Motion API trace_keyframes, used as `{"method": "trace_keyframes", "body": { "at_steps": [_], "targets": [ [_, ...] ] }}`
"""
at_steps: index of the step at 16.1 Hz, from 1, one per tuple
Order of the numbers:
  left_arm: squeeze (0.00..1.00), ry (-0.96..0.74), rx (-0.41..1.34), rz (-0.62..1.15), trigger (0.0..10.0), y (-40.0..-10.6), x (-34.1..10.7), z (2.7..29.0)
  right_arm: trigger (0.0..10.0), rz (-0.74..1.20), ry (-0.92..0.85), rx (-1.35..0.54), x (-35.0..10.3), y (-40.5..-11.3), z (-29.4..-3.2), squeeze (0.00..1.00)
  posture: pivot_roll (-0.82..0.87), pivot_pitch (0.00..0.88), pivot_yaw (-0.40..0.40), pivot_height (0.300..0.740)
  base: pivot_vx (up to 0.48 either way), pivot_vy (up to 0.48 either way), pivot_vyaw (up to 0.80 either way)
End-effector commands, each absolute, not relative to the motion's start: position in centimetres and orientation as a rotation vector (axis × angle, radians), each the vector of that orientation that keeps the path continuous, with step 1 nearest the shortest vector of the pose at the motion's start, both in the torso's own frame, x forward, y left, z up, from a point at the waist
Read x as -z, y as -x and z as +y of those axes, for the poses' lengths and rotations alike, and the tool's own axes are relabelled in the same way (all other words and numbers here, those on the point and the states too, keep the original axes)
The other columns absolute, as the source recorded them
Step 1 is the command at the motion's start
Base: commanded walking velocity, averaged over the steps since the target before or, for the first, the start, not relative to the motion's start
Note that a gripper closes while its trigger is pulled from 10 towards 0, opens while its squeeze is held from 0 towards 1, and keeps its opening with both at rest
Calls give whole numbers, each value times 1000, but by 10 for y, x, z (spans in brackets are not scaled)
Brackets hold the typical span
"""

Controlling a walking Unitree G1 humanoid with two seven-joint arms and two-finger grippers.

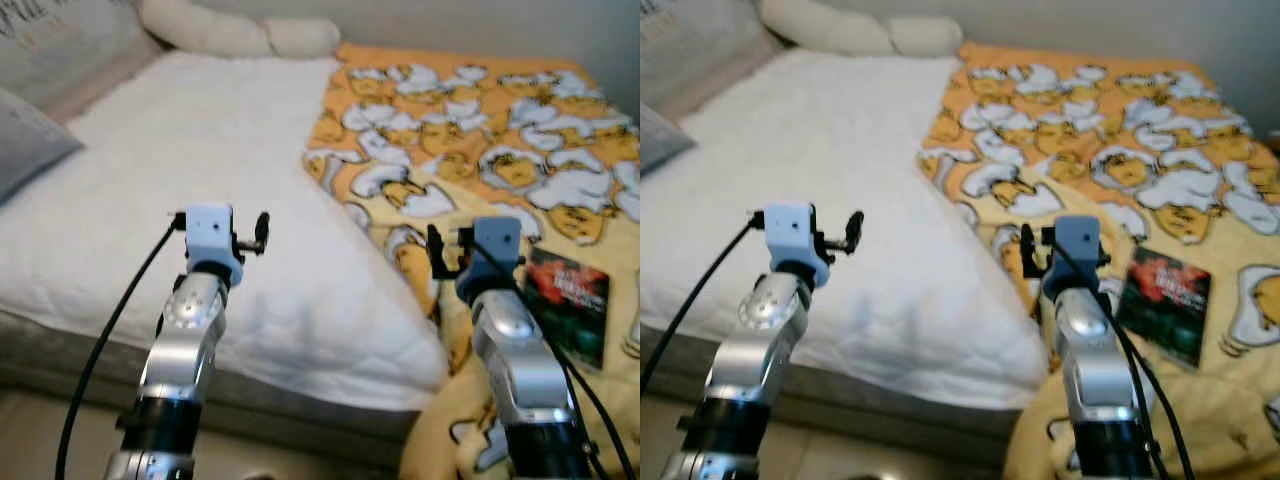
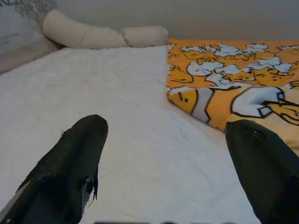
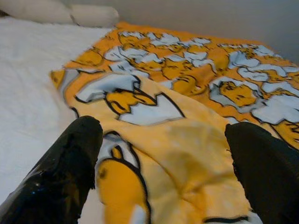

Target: Clean up the room

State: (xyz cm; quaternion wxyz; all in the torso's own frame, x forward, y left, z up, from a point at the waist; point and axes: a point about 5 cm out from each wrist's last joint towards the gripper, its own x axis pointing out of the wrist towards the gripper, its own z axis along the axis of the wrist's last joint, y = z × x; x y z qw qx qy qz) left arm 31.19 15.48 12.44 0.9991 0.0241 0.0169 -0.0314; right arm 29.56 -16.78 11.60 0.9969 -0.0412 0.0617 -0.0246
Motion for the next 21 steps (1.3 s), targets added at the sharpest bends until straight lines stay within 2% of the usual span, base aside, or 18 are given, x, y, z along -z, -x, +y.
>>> {"method": "trace_keyframes", "body": {
  "at_steps": [1,4,8,12,21],
  "targets": [
    [992,-58,52,32,10000,-313,-126,158,10000,113,83,42,-120,-298,-166,1000,2,0,29,740,0,-480,0],
    [992,-59,51,33,10000,-313,-126,157,10000,109,82,20,-120,-298,-164,1000,1,0,31,740,0,-480,150],
    [988,-64,55,35,10000,-313,-125,157,10000,121,83,19,-117,-298,-164,1000,2,0,32,740,0,-480,800],
    [992,-77,60,38,10000,-313,-123,157,10000,149,72,46,-113,-297,-168,1000,0,0,33,740,0,-480,0],
    [992,-100,69,46,10000,-312,-119,154,10000,199,72,-53,-103,-294,-160,1000,0,0,36,740,0,-480,0]
  ]
}}
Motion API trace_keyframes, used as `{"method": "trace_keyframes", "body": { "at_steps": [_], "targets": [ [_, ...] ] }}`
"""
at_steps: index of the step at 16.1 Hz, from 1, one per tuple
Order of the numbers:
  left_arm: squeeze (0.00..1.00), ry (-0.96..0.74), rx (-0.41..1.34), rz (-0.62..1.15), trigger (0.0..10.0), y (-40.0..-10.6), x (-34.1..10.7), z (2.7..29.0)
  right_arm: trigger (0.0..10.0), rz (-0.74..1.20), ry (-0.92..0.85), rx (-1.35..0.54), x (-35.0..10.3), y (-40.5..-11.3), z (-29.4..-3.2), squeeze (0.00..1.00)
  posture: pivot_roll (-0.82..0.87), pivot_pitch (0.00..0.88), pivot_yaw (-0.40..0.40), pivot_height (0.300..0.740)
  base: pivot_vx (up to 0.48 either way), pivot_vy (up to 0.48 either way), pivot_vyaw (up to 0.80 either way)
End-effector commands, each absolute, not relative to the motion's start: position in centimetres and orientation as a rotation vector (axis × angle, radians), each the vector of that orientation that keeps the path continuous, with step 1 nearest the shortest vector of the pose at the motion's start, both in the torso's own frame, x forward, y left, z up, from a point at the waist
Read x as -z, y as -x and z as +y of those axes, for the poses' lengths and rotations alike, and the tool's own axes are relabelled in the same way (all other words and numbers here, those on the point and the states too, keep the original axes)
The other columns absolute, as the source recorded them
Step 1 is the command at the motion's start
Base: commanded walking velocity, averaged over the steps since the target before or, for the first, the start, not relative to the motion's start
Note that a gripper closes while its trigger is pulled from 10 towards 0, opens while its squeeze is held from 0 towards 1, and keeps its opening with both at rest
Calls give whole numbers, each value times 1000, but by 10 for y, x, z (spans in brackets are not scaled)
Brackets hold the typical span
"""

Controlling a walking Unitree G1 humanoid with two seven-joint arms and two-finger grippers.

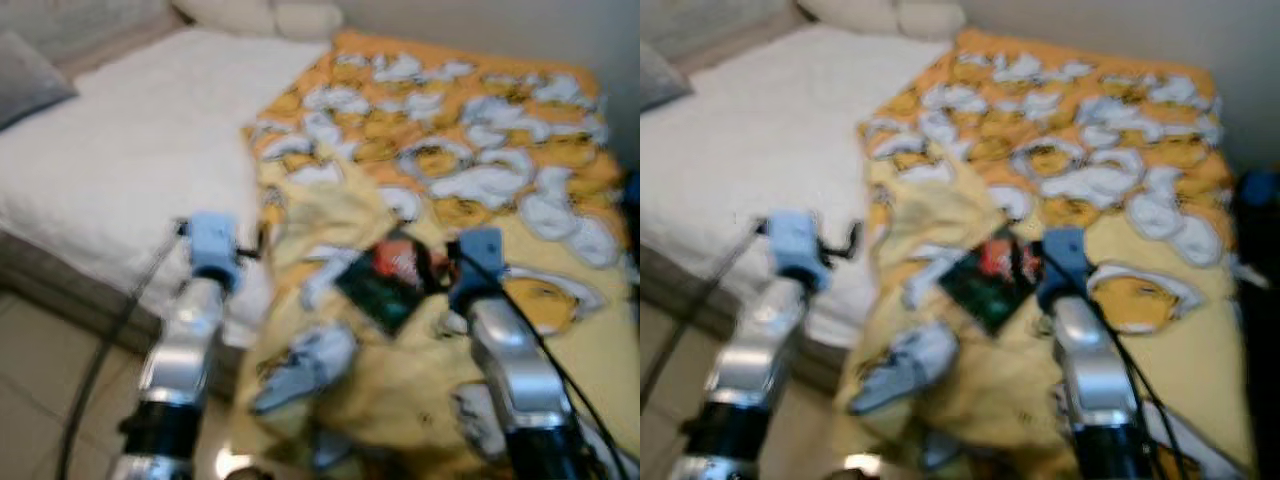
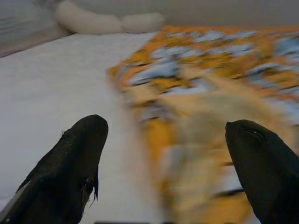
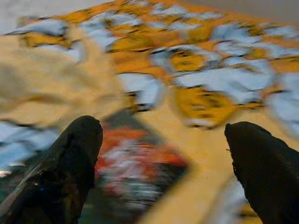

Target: Clean up the room

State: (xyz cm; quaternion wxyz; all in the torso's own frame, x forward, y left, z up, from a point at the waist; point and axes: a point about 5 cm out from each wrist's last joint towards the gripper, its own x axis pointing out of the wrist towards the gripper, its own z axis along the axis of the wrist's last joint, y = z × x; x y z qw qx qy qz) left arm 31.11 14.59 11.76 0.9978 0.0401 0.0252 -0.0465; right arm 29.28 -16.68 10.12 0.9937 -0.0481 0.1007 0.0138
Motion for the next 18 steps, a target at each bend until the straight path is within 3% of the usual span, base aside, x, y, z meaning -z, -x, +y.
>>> {"method": "trace_keyframes", "body": {
  "at_steps": [1,4,13,18],
  "targets": [
    [996,-101,71,48,10000,-311,-118,154,10000,193,80,-84,-103,-293,-158,1000,-1,0,37,740,0,-480,0],
    [992,-105,72,45,10000,-311,-118,154,10000,173,107,-180,-105,-290,-146,1000,0,0,37,740,0,-480,533],
    [980,-177,142,43,10000,-304,-113,151,10000,238,-4,-254,-94,-280,-150,1000,7,0,36,740,0,0,0],
    [949,-158,134,32,10000,-301,-114,154,10000,257,18,-181,-90,-281,-157,1000,14,0,34,740,0,86,0]
  ]
}}
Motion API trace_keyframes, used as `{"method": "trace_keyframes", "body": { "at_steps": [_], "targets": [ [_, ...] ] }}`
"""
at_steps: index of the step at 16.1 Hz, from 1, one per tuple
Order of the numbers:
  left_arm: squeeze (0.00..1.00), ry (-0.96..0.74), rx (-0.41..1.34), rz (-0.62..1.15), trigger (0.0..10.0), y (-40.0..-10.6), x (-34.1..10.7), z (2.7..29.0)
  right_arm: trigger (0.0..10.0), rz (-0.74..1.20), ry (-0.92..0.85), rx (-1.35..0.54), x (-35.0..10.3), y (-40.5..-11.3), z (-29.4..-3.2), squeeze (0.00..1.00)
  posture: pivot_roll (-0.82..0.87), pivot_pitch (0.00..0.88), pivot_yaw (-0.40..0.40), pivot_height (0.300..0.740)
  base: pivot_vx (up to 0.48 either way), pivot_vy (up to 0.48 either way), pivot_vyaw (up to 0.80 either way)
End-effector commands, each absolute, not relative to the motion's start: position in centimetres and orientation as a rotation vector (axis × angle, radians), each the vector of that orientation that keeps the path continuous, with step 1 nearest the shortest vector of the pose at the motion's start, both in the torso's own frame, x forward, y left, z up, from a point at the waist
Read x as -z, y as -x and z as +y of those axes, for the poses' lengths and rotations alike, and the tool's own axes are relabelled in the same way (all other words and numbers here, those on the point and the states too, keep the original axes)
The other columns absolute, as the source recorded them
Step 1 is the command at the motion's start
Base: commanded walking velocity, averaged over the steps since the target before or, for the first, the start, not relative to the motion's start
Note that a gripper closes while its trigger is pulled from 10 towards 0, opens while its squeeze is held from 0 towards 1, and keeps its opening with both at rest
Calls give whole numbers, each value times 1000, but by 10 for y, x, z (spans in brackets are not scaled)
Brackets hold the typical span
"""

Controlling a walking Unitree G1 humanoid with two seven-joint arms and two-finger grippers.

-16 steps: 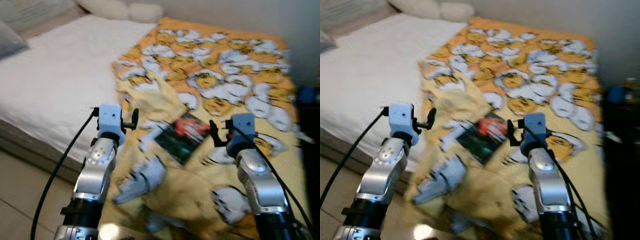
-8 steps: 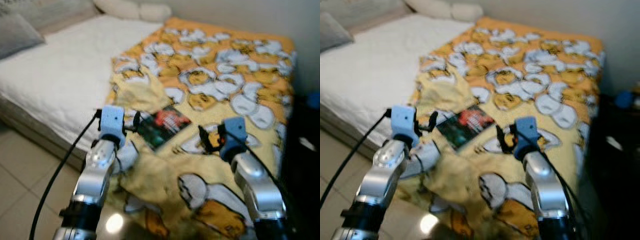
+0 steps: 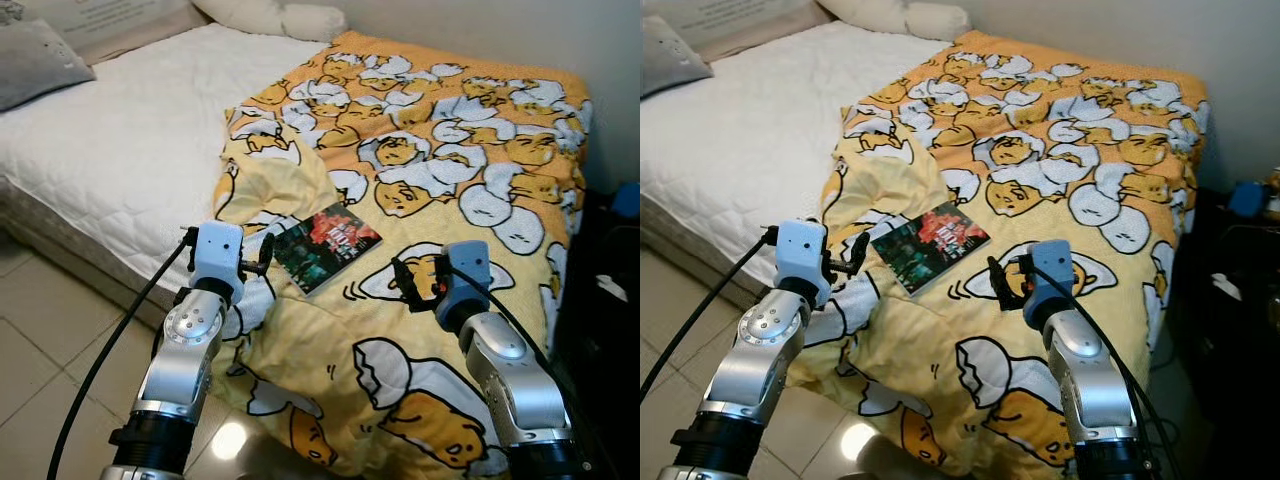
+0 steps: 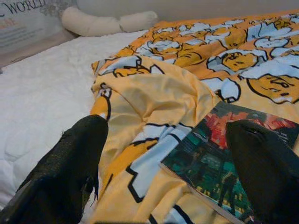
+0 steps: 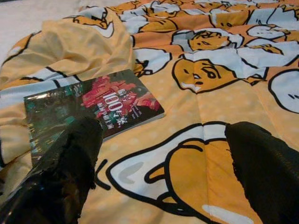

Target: Clean up the room

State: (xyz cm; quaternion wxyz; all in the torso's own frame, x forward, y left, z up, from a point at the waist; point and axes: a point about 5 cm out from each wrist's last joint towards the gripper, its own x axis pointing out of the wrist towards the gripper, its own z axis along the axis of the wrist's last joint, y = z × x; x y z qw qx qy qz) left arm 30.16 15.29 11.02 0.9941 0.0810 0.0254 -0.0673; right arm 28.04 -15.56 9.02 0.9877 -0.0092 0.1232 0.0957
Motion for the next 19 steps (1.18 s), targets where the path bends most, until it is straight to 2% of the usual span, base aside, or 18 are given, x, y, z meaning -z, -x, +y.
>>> {"method": "trace_keyframes", "body": {
  "at_steps": [1,2,4,10,12,15,19],
  "targets": [
    [949,-160,133,32,10000,-300,-114,155,10000,257,18,-176,-90,-281,-157,635,15,0,33,740,0,480,0],
    [953,-162,128,33,10000,-299,-114,156,10000,252,14,-168,-90,-281,-157,0,16,0,34,740,0,480,0],
    [949,-159,118,37,10000,-299,-114,158,10000,252,21,-149,-90,-281,-158,0,17,0,32,740,0,480,0],
    [941,-160,115,16,10000,-297,-117,157,10000,261,53,-83,-88,-281,-166,0,19,0,32,740,0,0,0],
    [941,-149,123,16,10000,-296,-117,157,10000,261,57,-75,-88,-282,-166,0,19,0,33,740,281,0,0],
    [945,-160,130,29,10000,-297,-116,157,10000,264,58,-45,-87,-283,-169,0,16,0,34,740,317,0,800],
    [945,-165,155,41,10000,-297,-113,151,10000,280,60,-24,-85,-284,-172,0,13,0,35,740,318,0,0]
  ]
}}
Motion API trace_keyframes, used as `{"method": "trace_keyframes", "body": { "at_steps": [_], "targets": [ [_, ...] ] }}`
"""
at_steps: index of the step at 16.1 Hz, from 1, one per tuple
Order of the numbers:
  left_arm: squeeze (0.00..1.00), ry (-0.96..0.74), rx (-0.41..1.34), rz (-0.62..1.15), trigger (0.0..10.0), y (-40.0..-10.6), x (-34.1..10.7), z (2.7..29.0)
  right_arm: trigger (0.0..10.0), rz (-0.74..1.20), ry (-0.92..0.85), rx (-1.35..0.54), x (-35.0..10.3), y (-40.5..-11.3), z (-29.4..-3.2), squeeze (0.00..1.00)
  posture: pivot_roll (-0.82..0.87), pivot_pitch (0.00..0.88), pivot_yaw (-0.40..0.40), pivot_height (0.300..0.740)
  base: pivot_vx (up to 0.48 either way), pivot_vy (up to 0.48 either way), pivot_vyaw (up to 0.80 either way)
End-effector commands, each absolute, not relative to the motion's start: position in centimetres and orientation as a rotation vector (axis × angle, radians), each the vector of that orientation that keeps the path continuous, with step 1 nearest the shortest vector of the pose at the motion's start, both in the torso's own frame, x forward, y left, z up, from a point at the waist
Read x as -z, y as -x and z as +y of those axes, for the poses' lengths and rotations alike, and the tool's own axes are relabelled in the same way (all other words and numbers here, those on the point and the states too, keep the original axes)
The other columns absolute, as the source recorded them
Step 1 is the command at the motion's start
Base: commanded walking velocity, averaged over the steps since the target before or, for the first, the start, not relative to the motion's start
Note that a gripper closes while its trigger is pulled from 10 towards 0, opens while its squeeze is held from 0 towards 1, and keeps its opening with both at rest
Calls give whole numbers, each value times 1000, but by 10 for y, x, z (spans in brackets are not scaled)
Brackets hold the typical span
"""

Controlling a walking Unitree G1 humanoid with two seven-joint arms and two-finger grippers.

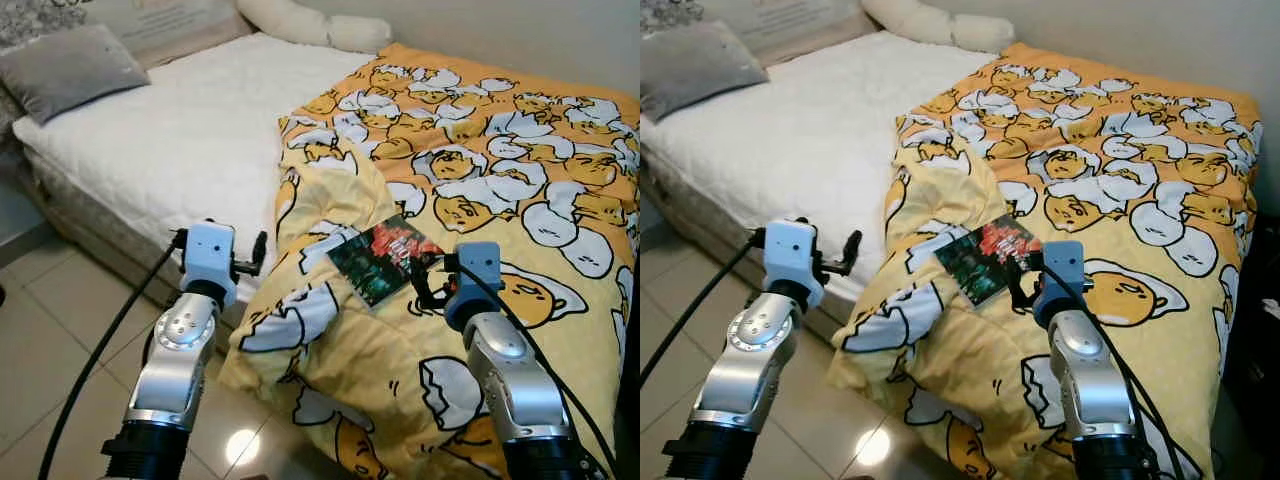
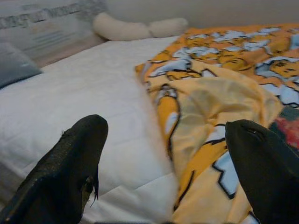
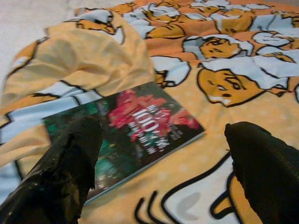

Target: Clean up the room

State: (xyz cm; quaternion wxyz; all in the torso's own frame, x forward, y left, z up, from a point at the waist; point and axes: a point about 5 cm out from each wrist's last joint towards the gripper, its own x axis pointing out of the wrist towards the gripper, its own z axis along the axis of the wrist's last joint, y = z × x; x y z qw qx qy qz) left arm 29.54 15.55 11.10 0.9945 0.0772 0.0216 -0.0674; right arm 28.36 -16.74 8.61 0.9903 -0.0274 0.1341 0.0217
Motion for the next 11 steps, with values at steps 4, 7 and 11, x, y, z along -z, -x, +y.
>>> {"method": "trace_keyframes", "body": {
  "at_steps": [4,7,11],
  "targets": [
    [945,-169,169,44,10000,-297,-113,150,10000,261,91,-122,-88,-283,-160,0,17,0,36,740,319,0,552],
    [933,-154,183,48,10000,-297,-112,148,10000,316,86,-215,-79,-276,-154,0,20,0,40,740,0,0,275],
    [941,-167,216,42,10000,-295,-111,143,10000,367,77,-176,-76,-274,-169,0,14,0,42,740,0,0,0]
  ]
}}
